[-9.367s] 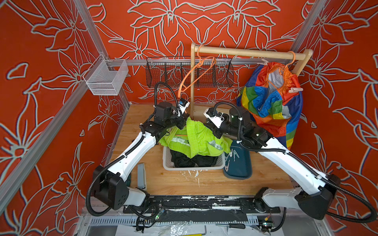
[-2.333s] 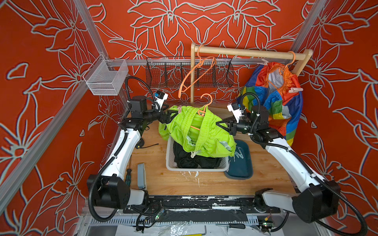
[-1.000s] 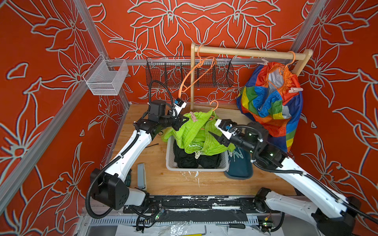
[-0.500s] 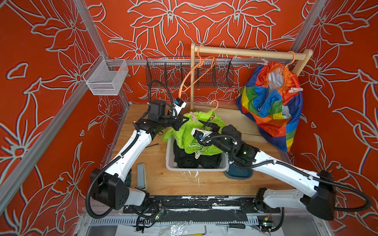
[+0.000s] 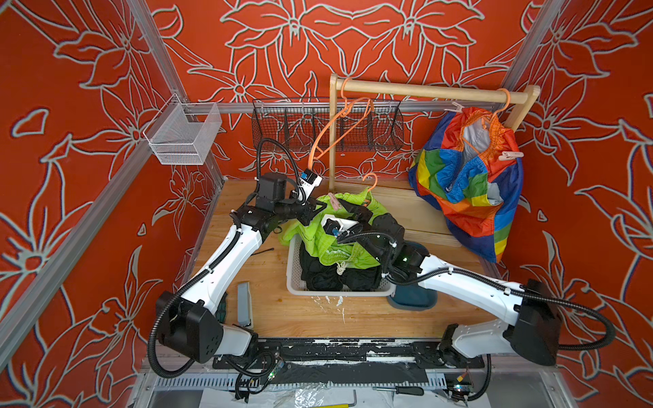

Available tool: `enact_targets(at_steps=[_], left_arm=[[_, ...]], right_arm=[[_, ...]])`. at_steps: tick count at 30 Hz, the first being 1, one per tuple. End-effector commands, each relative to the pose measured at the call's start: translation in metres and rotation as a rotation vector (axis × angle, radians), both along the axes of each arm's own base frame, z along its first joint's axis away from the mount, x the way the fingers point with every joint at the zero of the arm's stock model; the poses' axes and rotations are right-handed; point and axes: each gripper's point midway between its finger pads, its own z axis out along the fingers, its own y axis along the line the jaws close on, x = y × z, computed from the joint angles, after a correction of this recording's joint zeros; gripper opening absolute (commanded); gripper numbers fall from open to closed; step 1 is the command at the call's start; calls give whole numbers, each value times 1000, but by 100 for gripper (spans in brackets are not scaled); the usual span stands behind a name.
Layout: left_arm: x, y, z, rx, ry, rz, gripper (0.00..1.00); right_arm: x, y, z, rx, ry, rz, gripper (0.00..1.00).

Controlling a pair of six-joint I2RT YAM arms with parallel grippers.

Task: Remove the clothespins securing shorts to the hanger
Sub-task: Remove the clothespin from the hanger.

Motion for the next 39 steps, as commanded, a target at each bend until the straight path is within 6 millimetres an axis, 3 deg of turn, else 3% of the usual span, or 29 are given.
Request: enact_targets(at_steps=[1,8,31,39], left_arm=[[-1,-5,24,-26,-74,-21,0],[-2,-5,24,-29,-70,-24,0],[-3,-5,24,-30,-72,-27,0],[-2,-6,23,-29,-68,-27,0]], right_arm=[[2,0,25,32,-66,-22,58],[12,-4,28,6,-122,-67,53],[35,-12,9,-78,-103,-101,46],[34,-11,12,-60,-100,-95,36]])
